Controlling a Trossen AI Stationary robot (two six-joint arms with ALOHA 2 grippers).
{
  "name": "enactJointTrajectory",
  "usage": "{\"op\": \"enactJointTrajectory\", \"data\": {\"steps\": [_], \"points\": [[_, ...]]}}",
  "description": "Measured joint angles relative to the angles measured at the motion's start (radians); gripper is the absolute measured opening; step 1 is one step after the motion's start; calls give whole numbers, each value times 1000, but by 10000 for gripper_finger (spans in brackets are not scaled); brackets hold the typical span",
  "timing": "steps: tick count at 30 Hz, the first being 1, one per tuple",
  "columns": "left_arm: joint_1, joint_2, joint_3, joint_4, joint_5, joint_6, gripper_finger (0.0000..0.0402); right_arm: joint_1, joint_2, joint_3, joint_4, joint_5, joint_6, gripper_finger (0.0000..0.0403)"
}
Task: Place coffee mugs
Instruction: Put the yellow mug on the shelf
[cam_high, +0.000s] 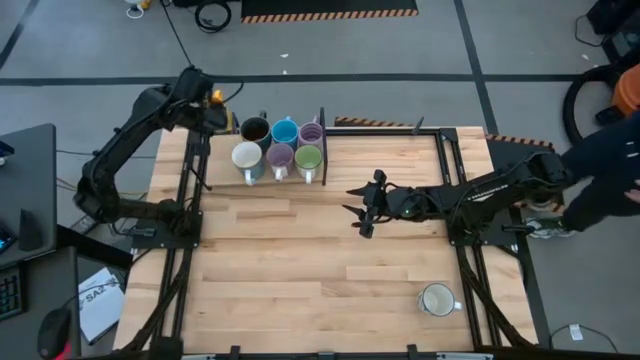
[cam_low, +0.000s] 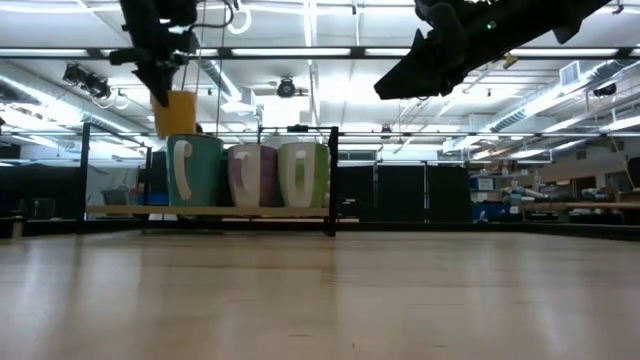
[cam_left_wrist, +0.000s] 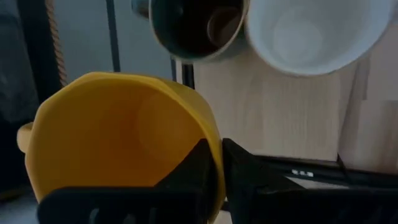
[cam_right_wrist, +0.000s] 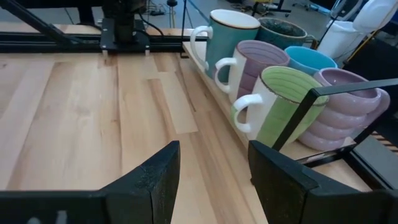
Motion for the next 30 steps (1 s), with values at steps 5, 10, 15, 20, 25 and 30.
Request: {"op": "enactJointTrajectory", "data": {"steps": [5, 10, 15, 20, 25, 30], "points": [[-12, 32, 0, 1, -16, -64, 36, -6, 0, 0, 3, -14, 4, 195], [-13, 38, 0, 19, -33, -106, 36, -6, 0, 0, 5, -15, 5, 195], [10, 69, 0, 48, -59, -218, 36, -5, 0, 0, 14, -16, 5, 195], [37, 128, 0, 50, -74, -296, 36, -5, 0, 0, 14, -43, 10, 195], [37, 191, 0, 53, -73, -336, 36, -5, 0, 0, 14, -79, 24, 195], [37, 226, 0, 45, -57, -371, 36, -5, 0, 0, 23, -82, 24, 195]]}}
